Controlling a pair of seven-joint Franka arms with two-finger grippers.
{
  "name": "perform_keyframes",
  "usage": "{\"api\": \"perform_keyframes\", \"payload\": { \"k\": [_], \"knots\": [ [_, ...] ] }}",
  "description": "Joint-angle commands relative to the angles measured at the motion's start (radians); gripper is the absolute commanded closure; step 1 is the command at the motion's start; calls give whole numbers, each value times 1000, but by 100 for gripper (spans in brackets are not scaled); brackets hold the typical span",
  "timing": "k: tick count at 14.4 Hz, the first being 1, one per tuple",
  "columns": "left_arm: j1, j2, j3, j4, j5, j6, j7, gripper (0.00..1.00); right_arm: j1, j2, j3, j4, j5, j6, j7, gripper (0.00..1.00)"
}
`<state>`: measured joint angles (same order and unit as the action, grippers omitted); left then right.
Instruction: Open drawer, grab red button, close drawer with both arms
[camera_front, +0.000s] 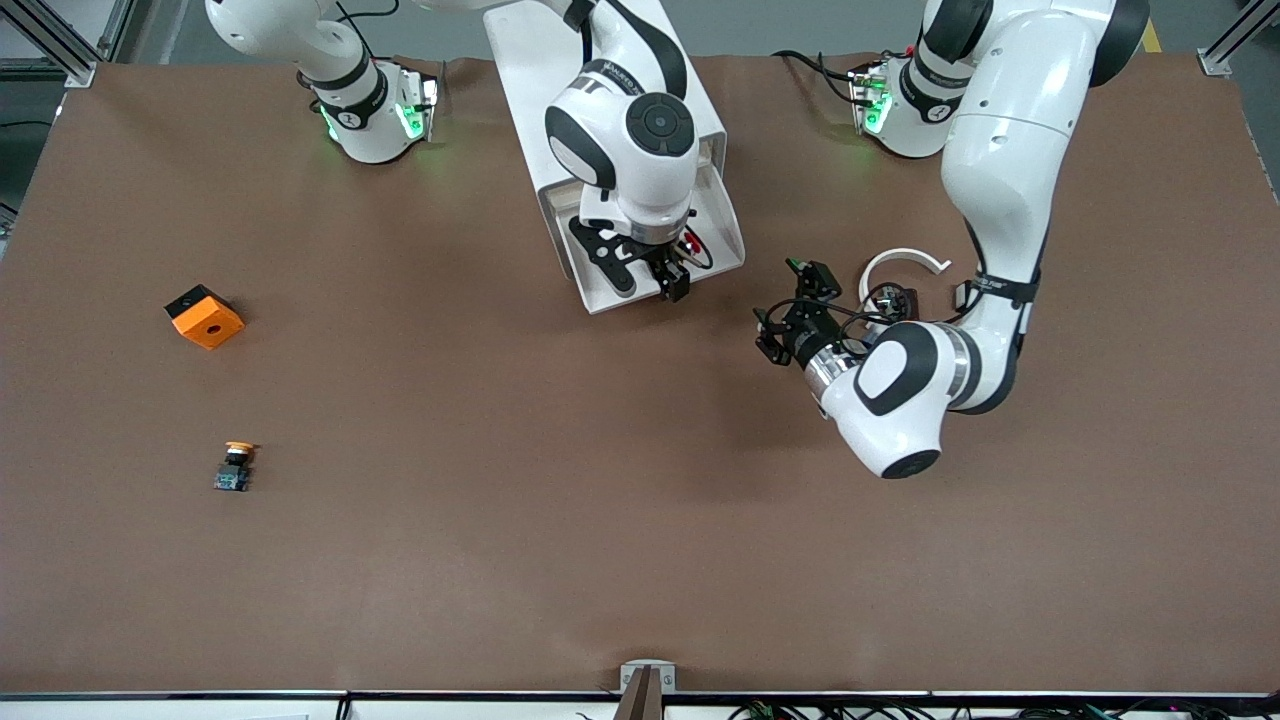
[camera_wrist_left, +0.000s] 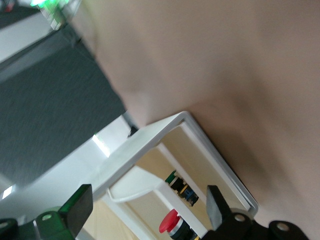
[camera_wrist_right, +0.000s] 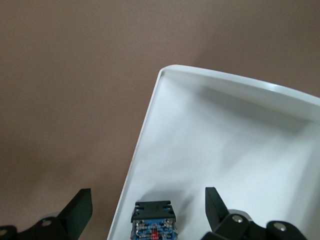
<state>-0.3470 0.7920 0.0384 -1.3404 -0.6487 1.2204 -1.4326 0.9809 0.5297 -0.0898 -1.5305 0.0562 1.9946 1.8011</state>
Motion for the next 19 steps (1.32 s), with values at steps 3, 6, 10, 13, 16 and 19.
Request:
{"api": "perform_keyframes", "payload": {
  "k": [3, 6, 10, 13, 16, 19],
  "knots": [
    [-6, -48, 54, 23, 121, 135, 326, 0, 8, 42, -1, 58, 5, -5, -9, 0],
    [-4, -72, 93, 29, 144, 269, 505, 0, 8, 42, 10, 59, 7, -8, -8, 0],
    [-4, -83, 113, 29, 165, 434, 696, 0, 15, 42, 10, 59, 23, -8, -8, 0],
    [-12, -80, 117, 24, 182, 548, 777, 0, 21, 41, 10, 59, 28, -10, -8, 0],
    [-33, -74, 104, 7, 293, 672, 782, 0, 24, 41, 10, 59, 28, -10, -11, 0],
    [-59, -76, 104, 3, 300, 691, 784, 0, 24, 41, 10, 59, 28, -11, -11, 2]
  ]
}}
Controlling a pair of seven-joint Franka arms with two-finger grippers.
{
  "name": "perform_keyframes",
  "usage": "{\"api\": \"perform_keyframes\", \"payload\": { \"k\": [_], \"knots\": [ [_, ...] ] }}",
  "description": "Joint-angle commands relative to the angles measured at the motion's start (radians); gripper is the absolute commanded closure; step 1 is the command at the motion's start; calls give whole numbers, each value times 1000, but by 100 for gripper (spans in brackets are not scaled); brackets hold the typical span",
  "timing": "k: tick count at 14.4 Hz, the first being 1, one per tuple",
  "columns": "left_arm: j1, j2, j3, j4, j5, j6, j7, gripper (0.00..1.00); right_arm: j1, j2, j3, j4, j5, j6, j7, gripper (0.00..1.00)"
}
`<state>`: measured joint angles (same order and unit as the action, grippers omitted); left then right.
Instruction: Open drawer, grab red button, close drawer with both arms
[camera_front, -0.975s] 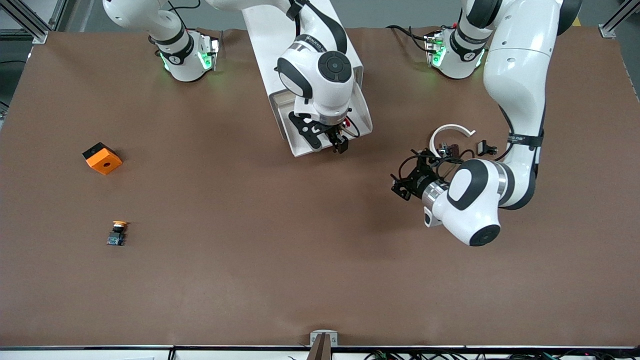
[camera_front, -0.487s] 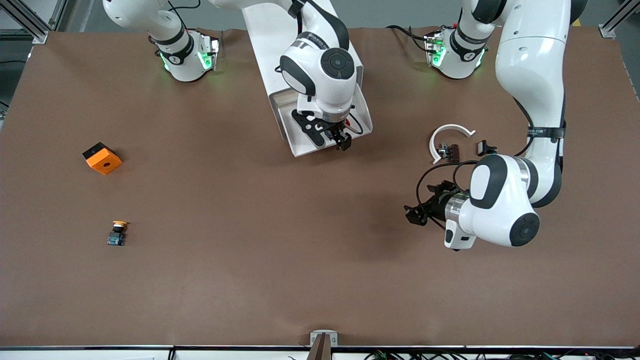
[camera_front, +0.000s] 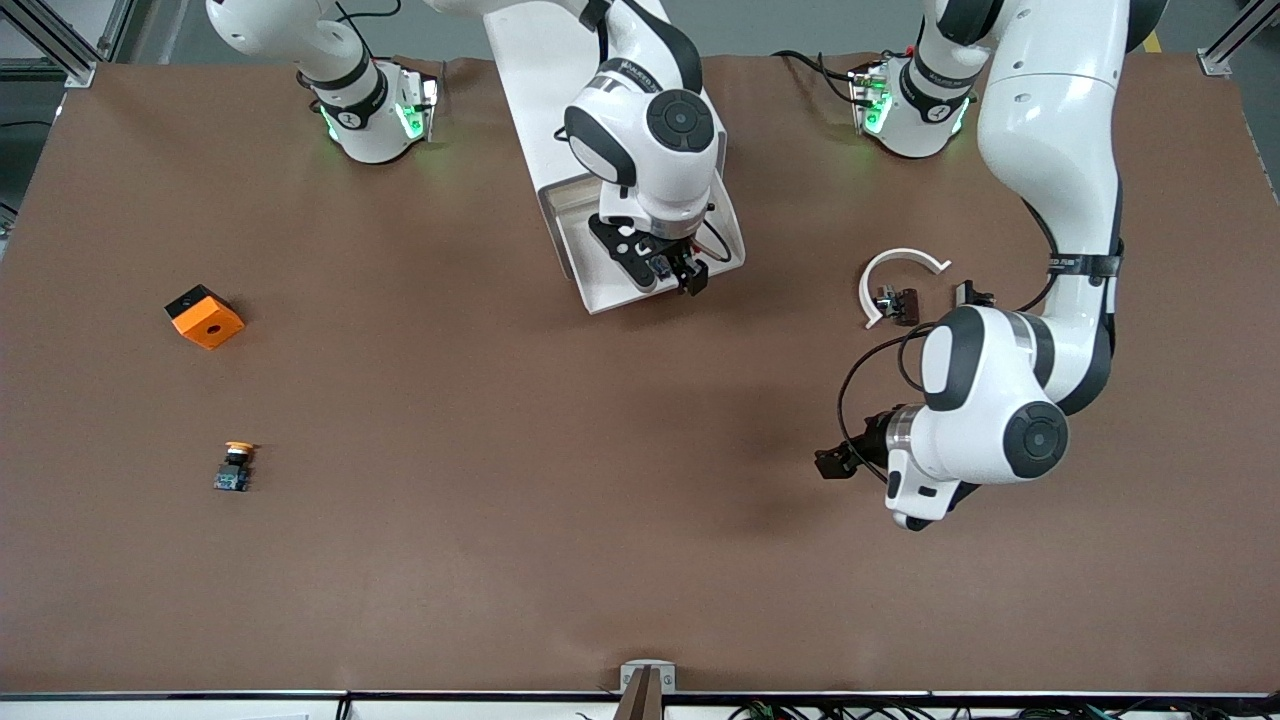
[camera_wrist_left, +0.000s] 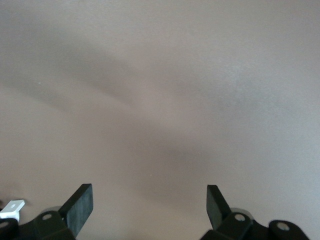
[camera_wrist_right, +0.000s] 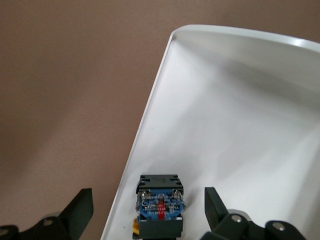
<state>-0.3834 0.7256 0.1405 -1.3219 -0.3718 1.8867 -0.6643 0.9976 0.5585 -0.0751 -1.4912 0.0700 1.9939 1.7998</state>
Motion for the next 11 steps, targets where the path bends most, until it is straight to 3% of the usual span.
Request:
{"api": "perform_keyframes", "payload": {
  "k": [1, 9, 11],
  "knots": [
    [-32, -12, 4, -16, 24, 26, 15, 0, 7, 12, -5, 20, 14, -10, -11, 2],
    [-120, -23, 4, -19, 40, 109, 22, 0, 15, 21, -5, 20, 11, -6, -10, 6],
    [-136, -25, 5, -31, 42, 126, 22, 0, 18, 27, -5, 20, 11, -6, -8, 11]
  ]
}}
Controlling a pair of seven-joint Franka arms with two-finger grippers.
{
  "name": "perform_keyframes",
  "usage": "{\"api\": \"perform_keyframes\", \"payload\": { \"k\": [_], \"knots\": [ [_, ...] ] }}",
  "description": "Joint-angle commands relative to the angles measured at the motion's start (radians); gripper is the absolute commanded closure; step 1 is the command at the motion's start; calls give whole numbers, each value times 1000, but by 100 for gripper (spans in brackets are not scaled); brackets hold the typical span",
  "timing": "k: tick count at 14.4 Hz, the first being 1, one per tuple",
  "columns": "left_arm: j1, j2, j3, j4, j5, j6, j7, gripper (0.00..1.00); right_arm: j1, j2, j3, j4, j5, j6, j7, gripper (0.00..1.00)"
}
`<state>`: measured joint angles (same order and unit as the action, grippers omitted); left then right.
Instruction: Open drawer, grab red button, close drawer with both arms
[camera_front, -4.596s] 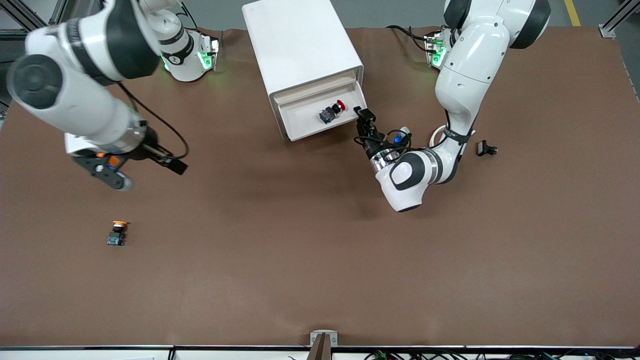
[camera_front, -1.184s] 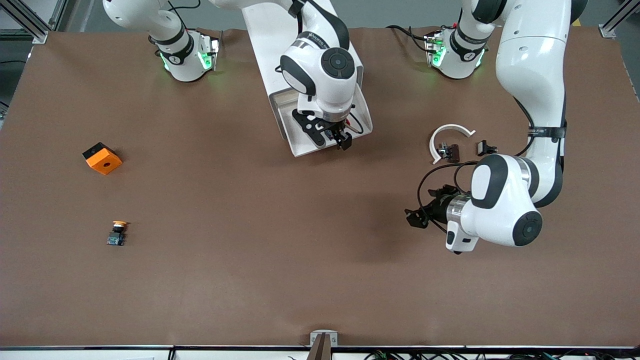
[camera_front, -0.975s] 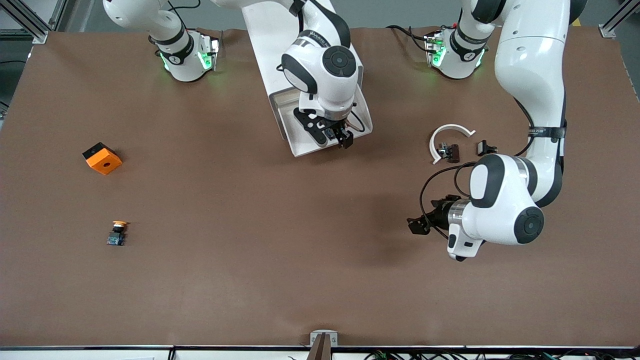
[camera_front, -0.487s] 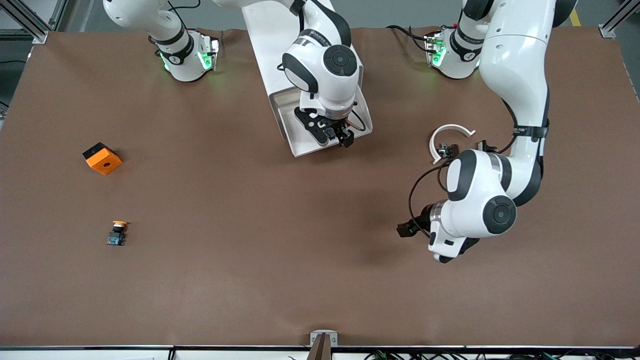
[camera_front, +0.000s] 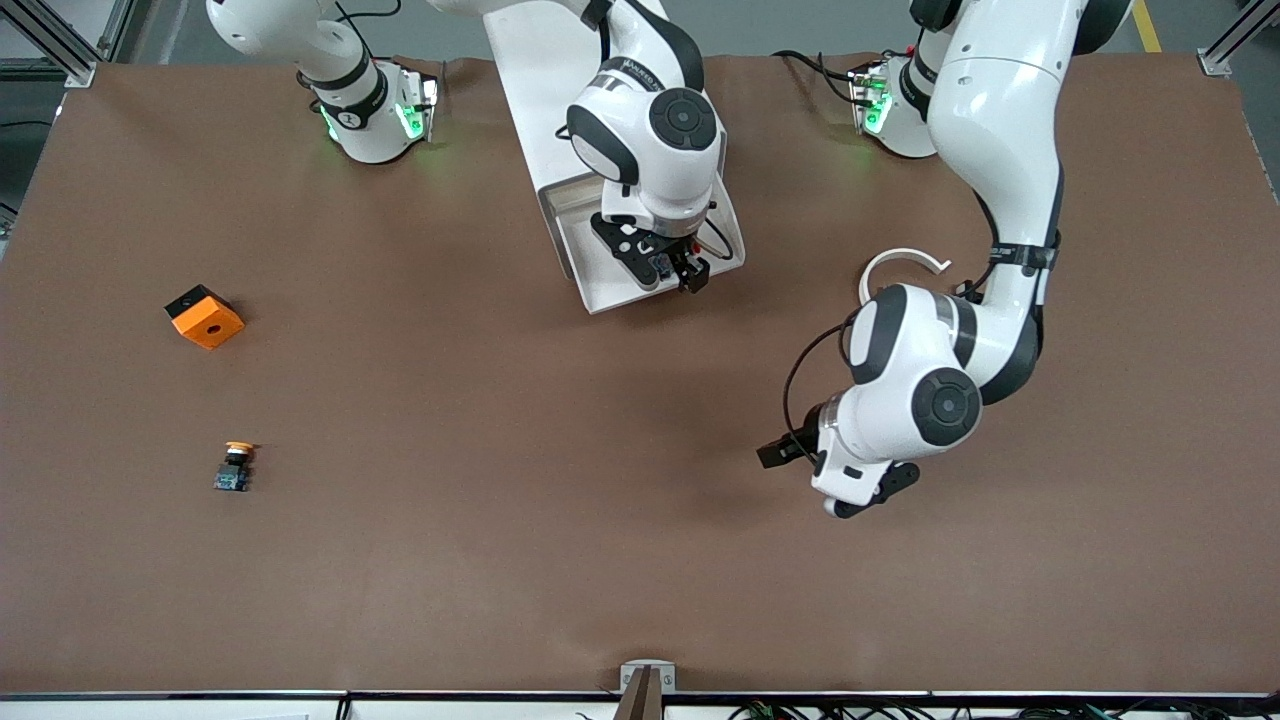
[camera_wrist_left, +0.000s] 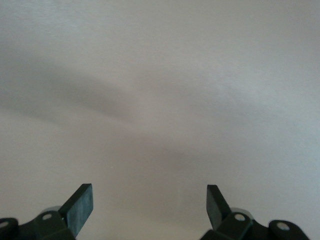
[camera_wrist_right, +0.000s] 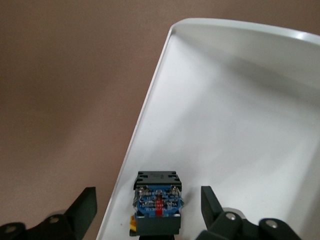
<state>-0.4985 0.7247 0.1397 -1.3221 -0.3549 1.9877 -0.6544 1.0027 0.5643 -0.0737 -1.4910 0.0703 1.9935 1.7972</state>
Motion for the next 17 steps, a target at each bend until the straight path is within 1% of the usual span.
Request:
{"api": "perform_keyframes", "payload": {
  "k": [1, 2, 3, 4, 5, 7, 10, 13, 15, 17],
  "knots": [
    [-34, -27, 6, -35, 24, 28, 12, 0, 13, 22, -6, 20, 11, -5, -7, 20],
    [-35, -37, 4, -37, 25, 28, 12, 0, 13, 22, -6, 20, 9, -5, -9, 33],
    [-37, -44, 4, -43, 25, 28, 12, 0, 13, 22, -6, 20, 9, -5, -10, 55],
    [-47, -66, 6, -60, 25, 28, 9, 0, 11, 22, -6, 20, 11, -5, -9, 86],
    [-60, -83, 8, -81, 27, 29, 9, 0, 10, 20, -6, 20, 13, -7, -6, 100],
    [-72, -111, 6, -117, 69, 31, -2, 0, 7, 17, -6, 21, 14, -12, -6, 100],
    [-87, -131, 4, -132, 112, 33, 1, 0, -1, 16, -6, 40, 16, -16, -7, 100],
    [-104, -131, 4, -131, 116, 34, 2, 0, -15, 16, -6, 64, 20, -18, -9, 100],
    [-103, -140, 6, -132, 117, 33, 1, 0, -30, 14, -6, 83, 45, -19, -31, 100],
    [-95, -142, 6, -138, 117, 34, 1, 0, -45, 14, -8, 103, 66, -59, -62, 100]
  ]
}}
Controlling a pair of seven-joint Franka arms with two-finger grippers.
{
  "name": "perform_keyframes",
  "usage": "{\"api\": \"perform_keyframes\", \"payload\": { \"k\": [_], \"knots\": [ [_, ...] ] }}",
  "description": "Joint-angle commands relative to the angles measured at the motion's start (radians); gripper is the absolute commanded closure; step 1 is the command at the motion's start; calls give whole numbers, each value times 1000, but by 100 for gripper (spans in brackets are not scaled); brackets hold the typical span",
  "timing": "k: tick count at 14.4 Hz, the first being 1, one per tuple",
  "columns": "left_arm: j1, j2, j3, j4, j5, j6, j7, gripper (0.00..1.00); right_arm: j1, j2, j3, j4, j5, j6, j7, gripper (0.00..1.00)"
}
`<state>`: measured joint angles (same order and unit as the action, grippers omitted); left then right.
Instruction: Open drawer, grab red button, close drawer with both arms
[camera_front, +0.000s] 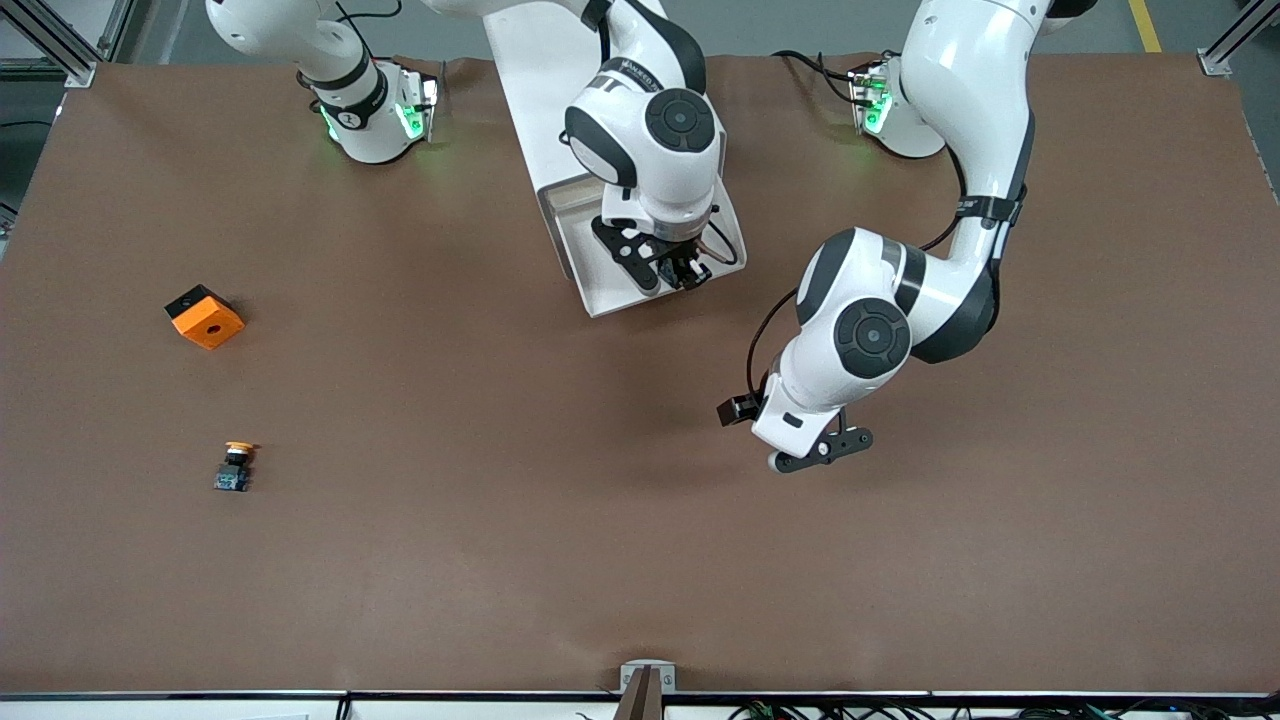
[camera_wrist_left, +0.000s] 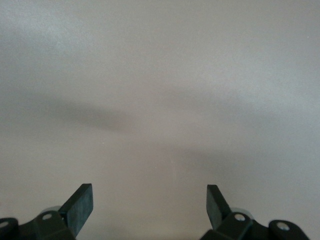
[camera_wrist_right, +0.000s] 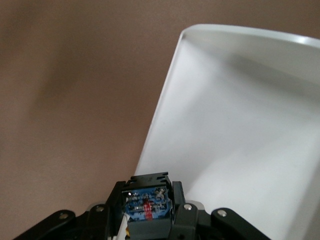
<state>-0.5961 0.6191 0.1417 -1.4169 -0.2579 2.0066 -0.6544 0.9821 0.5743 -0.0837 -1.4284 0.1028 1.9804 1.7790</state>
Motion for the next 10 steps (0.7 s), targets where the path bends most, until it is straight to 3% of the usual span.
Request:
{"api": "perform_keyframes", "payload": {
  "k": [1, 5, 10],
  "knots": [
    [2, -35, 4, -43, 20, 14, 1, 0, -34, 4, 4, 51, 35, -75, -64, 100],
    [-5, -42, 6, -53, 29, 12, -1, 0, -107, -7, 2, 91, 40, -213, -223, 100],
    [-56, -78, 2, -106, 49, 17, 9, 0, -302, -70, -2, 92, 38, -299, -562, 100]
  ]
}}
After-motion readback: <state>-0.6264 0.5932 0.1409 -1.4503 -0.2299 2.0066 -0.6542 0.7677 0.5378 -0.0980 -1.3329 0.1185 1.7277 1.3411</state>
